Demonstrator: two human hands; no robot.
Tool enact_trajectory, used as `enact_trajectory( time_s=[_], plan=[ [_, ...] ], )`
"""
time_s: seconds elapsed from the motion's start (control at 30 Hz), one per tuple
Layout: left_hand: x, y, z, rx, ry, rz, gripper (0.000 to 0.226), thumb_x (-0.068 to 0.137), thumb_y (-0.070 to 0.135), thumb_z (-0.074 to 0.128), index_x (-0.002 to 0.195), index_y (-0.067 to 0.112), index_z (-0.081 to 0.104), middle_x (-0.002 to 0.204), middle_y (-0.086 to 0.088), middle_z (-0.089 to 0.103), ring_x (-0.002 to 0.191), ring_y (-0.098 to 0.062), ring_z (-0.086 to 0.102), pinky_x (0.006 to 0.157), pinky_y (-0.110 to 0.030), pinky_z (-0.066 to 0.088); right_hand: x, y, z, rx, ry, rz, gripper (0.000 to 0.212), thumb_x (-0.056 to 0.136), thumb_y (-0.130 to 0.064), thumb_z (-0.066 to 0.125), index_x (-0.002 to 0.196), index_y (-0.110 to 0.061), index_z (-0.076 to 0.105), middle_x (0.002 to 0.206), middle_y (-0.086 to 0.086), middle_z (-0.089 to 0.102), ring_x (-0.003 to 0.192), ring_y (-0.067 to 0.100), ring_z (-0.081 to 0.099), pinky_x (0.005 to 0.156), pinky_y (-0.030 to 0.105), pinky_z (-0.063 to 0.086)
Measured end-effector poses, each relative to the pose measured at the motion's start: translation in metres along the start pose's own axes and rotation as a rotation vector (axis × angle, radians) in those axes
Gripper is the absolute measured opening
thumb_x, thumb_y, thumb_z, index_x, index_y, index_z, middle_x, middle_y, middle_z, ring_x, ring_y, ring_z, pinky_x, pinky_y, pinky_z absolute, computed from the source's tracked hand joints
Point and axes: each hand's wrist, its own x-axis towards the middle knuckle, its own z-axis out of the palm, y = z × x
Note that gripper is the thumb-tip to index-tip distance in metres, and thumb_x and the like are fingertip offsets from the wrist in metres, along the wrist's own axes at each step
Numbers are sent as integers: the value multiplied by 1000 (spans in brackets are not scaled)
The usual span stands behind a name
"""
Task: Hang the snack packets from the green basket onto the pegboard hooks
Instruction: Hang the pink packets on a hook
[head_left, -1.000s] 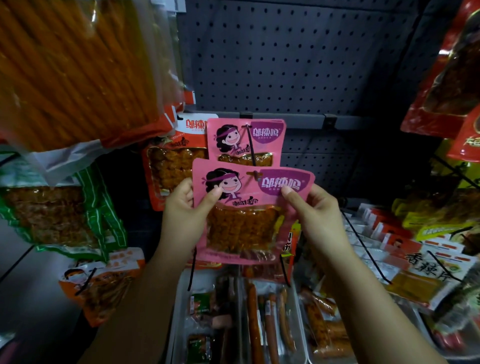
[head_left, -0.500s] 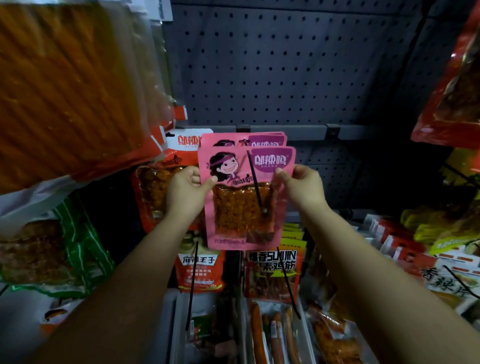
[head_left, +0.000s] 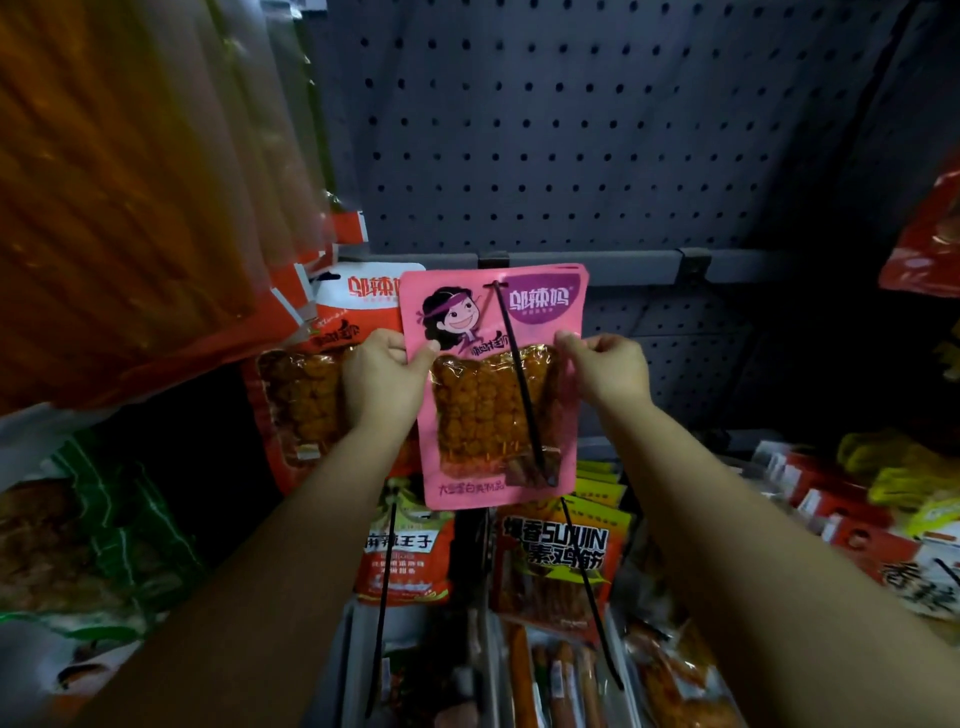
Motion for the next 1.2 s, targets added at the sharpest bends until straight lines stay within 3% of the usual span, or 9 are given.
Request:
enact_trajectory(
  time_s=[0.13,0.23,0.37,0.57,0.63,0.7,0.83,1.03,1.2],
  plan=[
    [-20,-23,1,-77,-54,-54,17,82,26,71,81,12,61,67,7,58,61,-6,53,52,-18,35,-21,35,-3,59,-140,45,27,86,-36,65,69,-18,55,73,3,64,74,24,63,74,40,53],
    [-36,-40,4,-84,-45,-57,15,80,22,73,82,10,63,71,4,60,61,-7,54,54,-16,38,-36,63,-5,58,-174,78,19,88,-26,64,72,-17,57,78,3,65,79,23,62,69,36,53],
    [-39,-48,10,0,-6,-98,22,82,29,70,83,8,67,74,2,60,64,-13,54,53,-17,36,-38,76,-1,-32,-158,51,18,89,-29,63,77,-16,60,89,8,70,84,23,66,70,34,53],
    [-57,-46,1,-85,7,-154,29,78,28,74,92,9,57,78,-3,58,72,-20,57,60,-26,41,-49,86,-20,-107,-158,91,35,85,-28,69,112,-9,57,103,4,63,96,22,62,85,36,51],
    [-83,-39,-3,-159,-11,-124,26,81,22,73,92,9,54,77,-3,57,73,-21,57,66,-31,47,-70,97,-42,-65,-166,92,29,87,-21,67,113,-10,59,103,5,65,96,21,63,88,35,52],
    [-120,-24,-3,-229,-57,-46,18,83,12,69,87,11,51,72,-1,55,68,-14,56,66,-28,48,-97,115,-75,9,-177,62,10,89,-14,63,99,-14,63,94,5,68,83,16,64,76,29,53],
    [-212,18,17,-308,-360,53,24,83,5,66,75,23,52,64,6,56,57,5,54,53,-5,40,-155,158,-166,118,-98,62,20,88,0,60,77,-17,65,70,-6,68,62,-1,61,63,11,47],
    [-358,40,111,-342,-946,36,22,81,10,67,75,29,60,72,15,66,65,4,59,61,-6,41,-223,264,-305,73,97,303,27,88,9,55,74,-12,64,64,-2,66,52,-1,57,54,10,46],
    [-477,-35,227,-199,-1222,-145,27,82,-3,64,76,23,60,70,4,66,66,4,60,68,-14,46,-267,413,-377,-103,57,607,29,88,3,59,69,-18,63,59,-2,64,50,5,56,56,25,46]
  ],
)
